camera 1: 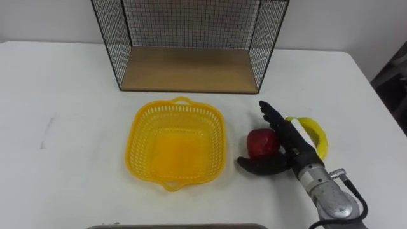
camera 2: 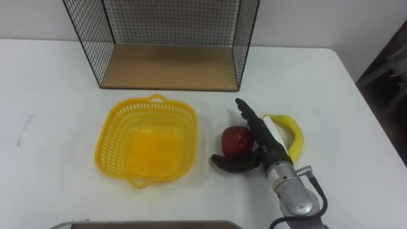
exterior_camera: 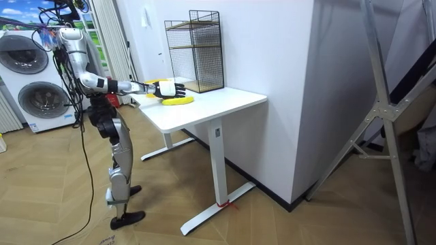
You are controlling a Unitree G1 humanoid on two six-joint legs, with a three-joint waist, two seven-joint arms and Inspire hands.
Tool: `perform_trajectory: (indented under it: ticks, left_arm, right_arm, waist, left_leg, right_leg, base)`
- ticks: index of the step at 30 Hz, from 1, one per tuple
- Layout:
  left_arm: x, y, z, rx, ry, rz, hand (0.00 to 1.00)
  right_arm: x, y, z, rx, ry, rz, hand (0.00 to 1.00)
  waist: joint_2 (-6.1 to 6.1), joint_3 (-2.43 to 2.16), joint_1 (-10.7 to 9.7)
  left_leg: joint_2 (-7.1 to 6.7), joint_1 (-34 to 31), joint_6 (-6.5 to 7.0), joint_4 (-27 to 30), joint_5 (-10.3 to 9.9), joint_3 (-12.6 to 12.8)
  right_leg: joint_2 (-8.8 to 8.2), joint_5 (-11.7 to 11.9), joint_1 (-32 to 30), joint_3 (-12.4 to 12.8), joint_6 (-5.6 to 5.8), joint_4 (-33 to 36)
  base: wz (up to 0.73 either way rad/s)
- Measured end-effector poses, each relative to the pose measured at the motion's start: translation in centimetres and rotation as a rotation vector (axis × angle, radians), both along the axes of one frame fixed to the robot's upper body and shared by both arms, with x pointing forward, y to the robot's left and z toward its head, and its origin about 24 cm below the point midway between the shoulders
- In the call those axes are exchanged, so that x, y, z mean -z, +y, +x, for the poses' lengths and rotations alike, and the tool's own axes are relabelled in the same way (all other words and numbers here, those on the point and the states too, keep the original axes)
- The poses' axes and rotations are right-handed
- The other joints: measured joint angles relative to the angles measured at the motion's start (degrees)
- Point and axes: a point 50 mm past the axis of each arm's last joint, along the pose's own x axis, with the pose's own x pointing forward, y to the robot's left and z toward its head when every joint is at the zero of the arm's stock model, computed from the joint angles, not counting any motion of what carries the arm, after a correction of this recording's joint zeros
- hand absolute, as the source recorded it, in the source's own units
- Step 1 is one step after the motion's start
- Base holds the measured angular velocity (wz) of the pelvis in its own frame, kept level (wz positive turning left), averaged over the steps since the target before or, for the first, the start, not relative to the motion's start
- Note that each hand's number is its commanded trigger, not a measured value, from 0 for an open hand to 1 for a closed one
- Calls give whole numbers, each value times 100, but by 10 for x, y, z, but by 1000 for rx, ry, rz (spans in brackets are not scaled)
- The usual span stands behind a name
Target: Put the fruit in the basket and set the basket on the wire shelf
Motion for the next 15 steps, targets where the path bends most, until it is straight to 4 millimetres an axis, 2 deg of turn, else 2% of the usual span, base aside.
perform_trajectory:
  ticks: [2, 3, 4, 5, 6, 7, 8, 9, 15]
  left_arm:
    - [0, 0, 1, 0, 1, -2, 0]
    - [0, 0, 2, 0, 2, -2, 0]
    - [0, 0, 3, 0, 1, -2, 0]
    - [0, 0, 3, -1, 6, -2, 0]
    - [0, 0, 3, -1, 7, -3, 0]
    - [0, 0, 3, 0, 6, -3, 0]
    - [0, 0, 3, 0, 7, -5, 0]
    - [0, 0, 3, 0, 8, -7, 0]
    - [0, 0, 7, 3, -1, -6, 0]
  right_arm:
    - [0, -1, 0, 0, -3, -28, 0]
    - [1, -1, 0, 0, -1, -47, 7]
    - [1, -2, 0, 1, -1, -56, 19]
    - [2, -2, -1, 3, -1, -72, 58]
    - [3, -2, -1, 7, 0, -77, 65]
    - [3, -3, -1, 10, -1, -81, 78]
    - [4, -4, -1, 16, -2, -95, 97]
    - [4, -5, 0, 24, -11, -119, 100]
    - [-1, -13, 5, 49, -55, -255, 100]
  waist:
    - [7, -2, -5]
    - [16, -9, -4]
    - [19, -13, -4]
    - [22, -13, -2]
    - [25, -14, 0]
    - [25, -14, 2]
    - [30, -18, 5]
    - [39, -23, 4]
    - [57, -36, 4]
  left_leg:
    - [5, -50, 1, 39, -1, -24]
    - [5, -49, 1, 40, -1, -33]
    - [5, -47, 1, 43, -1, -38]
    - [5, -44, 1, 54, -1, -46]
    - [5, -43, 1, 59, -1, -55]
    - [5, -43, 1, 60, -1, -57]
    - [5, -42, 1, 60, 0, -62]
    - [5, -43, 1, 61, -1, -64]
    - [6, -46, 1, 58, -1, -72]
  right_leg:
    - [-8, 7, -14, -74, -8, 2]
    - [-9, 8, -6, -90, -9, 3]
    - [-8, 9, 1, -93, -10, 4]
    - [-8, 10, 17, -102, -11, 3]
    - [-7, 11, 26, -113, -13, 4]
    - [-7, 12, 30, -118, -14, 4]
    - [-6, 14, 33, -123, -14, 4]
    - [-5, 16, 33, -125, -13, 4]
    - [-4, 17, 30, -138, -13, 8]
  base:
    - [12]
    - [9]
    - [5]
    - [5]
    - [4]
    - [4]
    - [0]
    - [0]
    - [0]
